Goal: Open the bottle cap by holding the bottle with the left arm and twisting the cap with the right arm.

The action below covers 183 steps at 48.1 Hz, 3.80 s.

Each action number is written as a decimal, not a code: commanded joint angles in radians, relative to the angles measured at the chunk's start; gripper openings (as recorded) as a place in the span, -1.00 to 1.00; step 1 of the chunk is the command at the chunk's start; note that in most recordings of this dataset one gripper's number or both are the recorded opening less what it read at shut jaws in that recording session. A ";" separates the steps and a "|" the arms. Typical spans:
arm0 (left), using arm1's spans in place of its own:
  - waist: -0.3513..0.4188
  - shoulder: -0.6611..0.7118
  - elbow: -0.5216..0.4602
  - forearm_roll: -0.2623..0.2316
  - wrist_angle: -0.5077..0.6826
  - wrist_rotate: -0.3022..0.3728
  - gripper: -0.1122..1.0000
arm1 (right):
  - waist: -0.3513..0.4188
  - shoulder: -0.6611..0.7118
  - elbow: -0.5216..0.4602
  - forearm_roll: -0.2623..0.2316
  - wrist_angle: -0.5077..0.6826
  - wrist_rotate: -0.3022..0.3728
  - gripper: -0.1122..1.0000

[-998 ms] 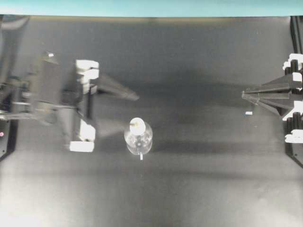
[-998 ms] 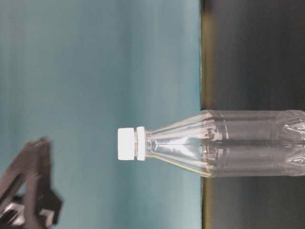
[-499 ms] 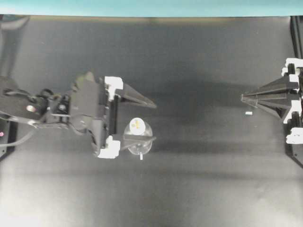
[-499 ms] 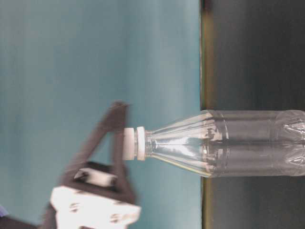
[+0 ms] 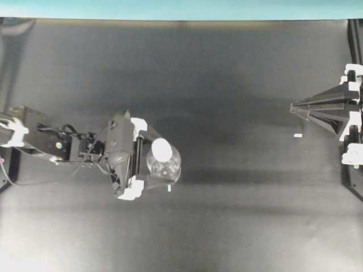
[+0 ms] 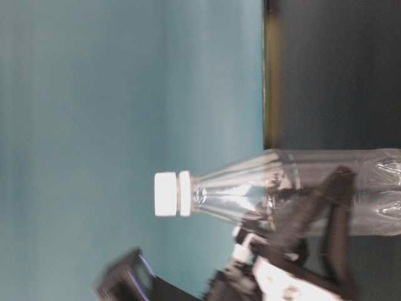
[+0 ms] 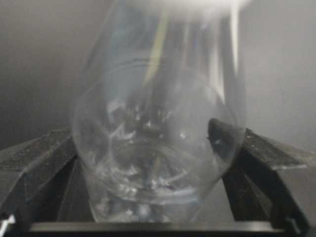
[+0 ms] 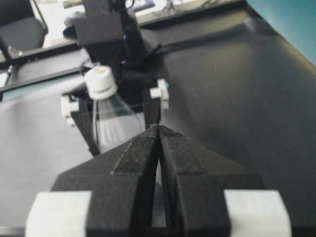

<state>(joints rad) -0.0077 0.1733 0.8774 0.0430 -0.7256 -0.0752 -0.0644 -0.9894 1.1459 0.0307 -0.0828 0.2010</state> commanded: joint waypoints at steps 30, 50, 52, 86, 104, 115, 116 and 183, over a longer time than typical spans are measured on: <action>-0.015 0.078 -0.017 0.002 -0.006 0.000 0.67 | 0.081 0.364 -0.568 0.133 0.884 0.359 -0.55; -0.034 0.081 -0.020 0.003 -0.008 0.003 0.67 | 0.063 0.864 -1.118 0.204 1.175 0.371 0.62; -0.037 0.080 -0.018 0.003 -0.008 0.003 0.67 | 0.063 0.910 -1.170 0.202 1.201 0.370 0.62; -0.051 0.081 -0.017 0.003 -0.008 0.003 0.67 | 0.077 1.370 -1.678 0.167 1.580 0.166 0.62; -0.051 0.081 -0.012 0.002 -0.006 0.002 0.67 | 0.081 1.384 -1.669 0.115 1.592 0.146 0.62; -0.051 0.081 -0.014 0.003 -0.005 0.002 0.67 | 0.091 1.396 -1.658 0.115 1.588 0.144 0.61; -0.049 0.080 -0.012 0.003 -0.005 0.002 0.67 | 0.091 1.397 -1.658 0.115 1.588 0.144 0.61; -0.067 0.077 -0.014 0.003 0.014 -0.002 0.67 | 0.106 1.401 -1.663 0.143 1.605 -0.744 -0.14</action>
<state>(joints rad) -0.0598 0.2546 0.8682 0.0430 -0.7179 -0.0752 0.0368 0.4203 -0.5216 0.1672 1.5232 -0.5123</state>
